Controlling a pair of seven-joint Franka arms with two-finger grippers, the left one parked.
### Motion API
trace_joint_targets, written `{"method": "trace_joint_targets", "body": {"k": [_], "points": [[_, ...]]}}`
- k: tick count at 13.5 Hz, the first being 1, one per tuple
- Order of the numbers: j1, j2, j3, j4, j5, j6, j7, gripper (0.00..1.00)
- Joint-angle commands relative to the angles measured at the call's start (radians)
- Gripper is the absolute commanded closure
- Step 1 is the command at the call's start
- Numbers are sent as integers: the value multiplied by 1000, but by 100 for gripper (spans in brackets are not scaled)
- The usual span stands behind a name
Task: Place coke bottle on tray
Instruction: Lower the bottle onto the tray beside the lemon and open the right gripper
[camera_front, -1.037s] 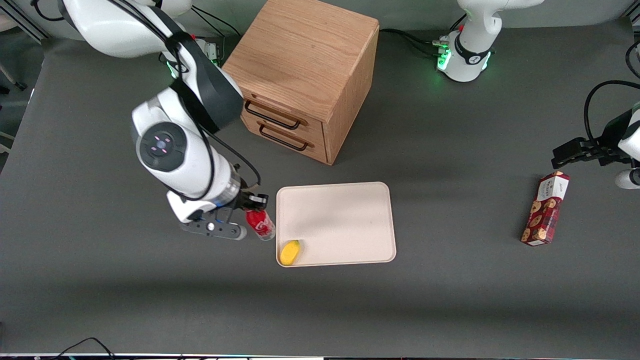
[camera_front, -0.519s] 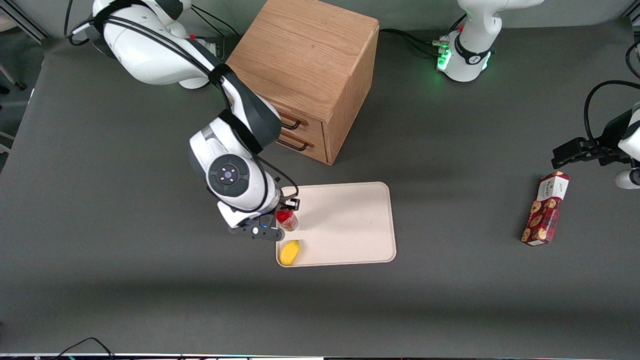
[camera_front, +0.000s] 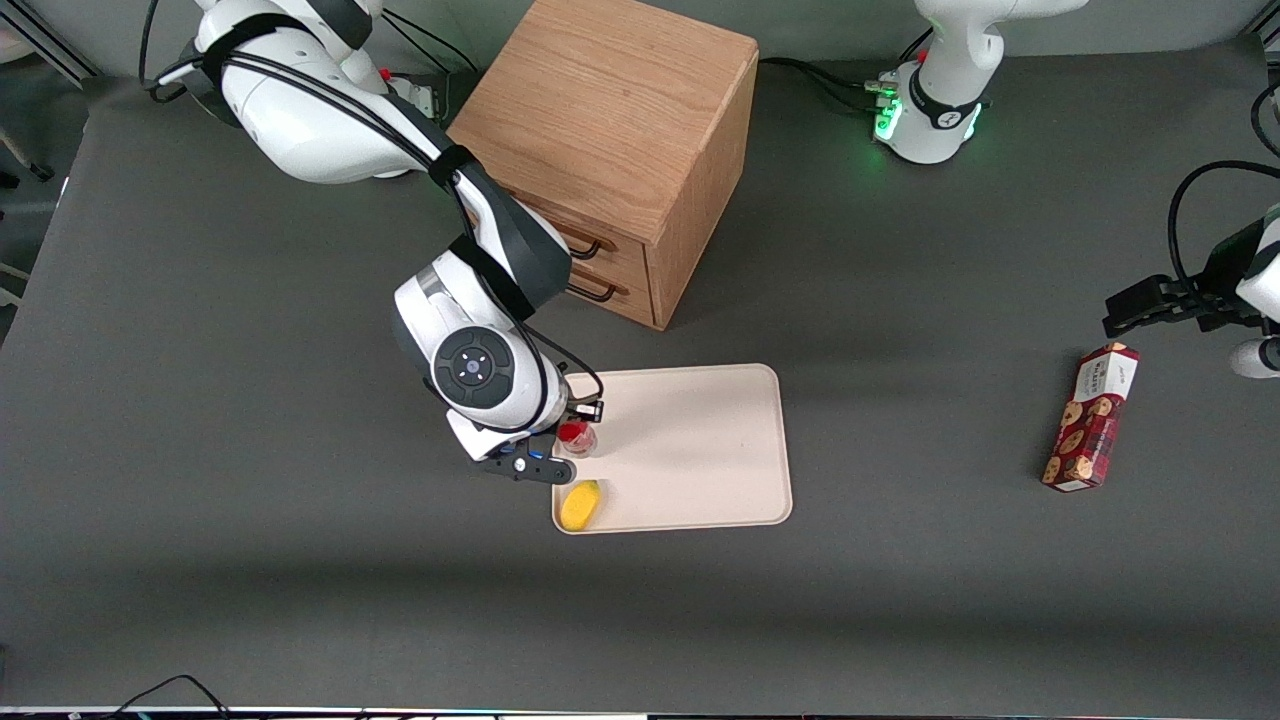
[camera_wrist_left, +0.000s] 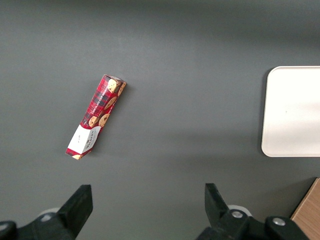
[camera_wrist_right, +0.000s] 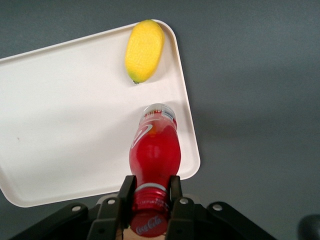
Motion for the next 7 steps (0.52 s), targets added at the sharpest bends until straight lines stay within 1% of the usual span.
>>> {"method": "trace_joint_targets", "body": {"k": [1,5,6,7], "points": [[5,24,5,43,-16,-24,-25,100],[5,41,5,43,-27,-27,-35,100],[5,41,5,43,-27,-27,-35,95],[5,41,5,43,-27,-27,-33,59]]}}
